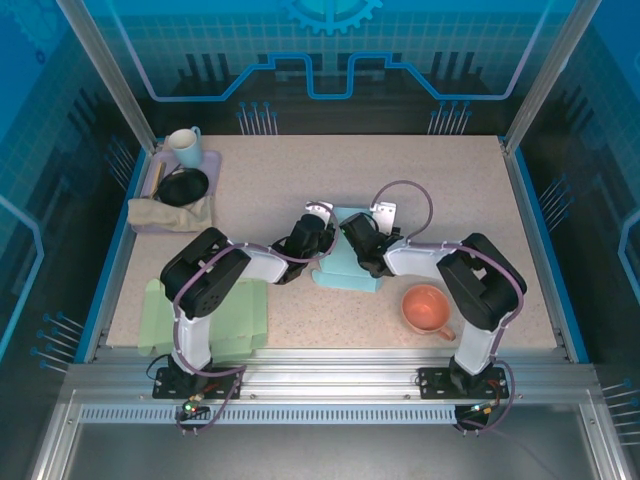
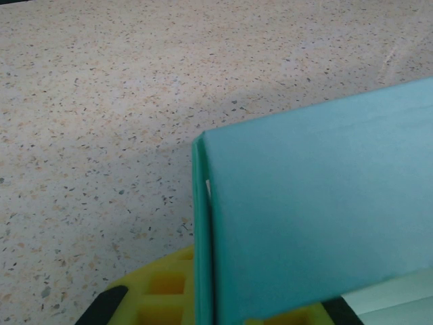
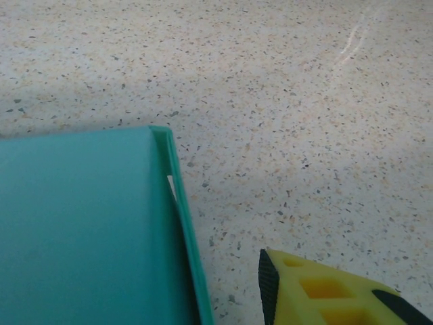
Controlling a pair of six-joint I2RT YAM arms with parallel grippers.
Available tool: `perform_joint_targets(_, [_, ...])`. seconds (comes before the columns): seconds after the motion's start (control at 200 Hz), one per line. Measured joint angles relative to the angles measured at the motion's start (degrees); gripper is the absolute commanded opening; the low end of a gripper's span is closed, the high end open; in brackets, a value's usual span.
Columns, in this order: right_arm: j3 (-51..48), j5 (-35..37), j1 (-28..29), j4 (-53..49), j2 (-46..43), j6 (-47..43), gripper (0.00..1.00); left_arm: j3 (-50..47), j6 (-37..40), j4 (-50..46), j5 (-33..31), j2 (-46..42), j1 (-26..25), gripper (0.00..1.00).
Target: Fold the paper box
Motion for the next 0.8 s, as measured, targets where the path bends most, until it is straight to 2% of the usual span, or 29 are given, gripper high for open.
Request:
perform_joint_targets(0.16, [2.0, 0.5, 0.0, -2.2, 1.4, 0.4, 0.38, 0.2, -0.3, -0.2, 0.1, 0.0, 0.0, 0.0])
perform_joint_targets(0.3, [1.5, -1.8, -0.1, 0.4, 1.8, -0.7, 0.39, 0.3, -0.3, -0.5, -0.6, 0.0, 0.1, 0.0])
perform_joint_targets(0.5, [-2.6, -12.6, -0.3, 10.6, 1.9, -4.5, 0.42, 0.3, -0.1, -0.6, -1.3, 0.0, 0.6, 0.0])
perform_joint_targets(0.8, [-6.4, -20.7, -0.5, 19.0, 1.8, -7.1, 0.48, 0.3, 0.3, -1.1, -3.6, 0.0, 1.4, 0.0])
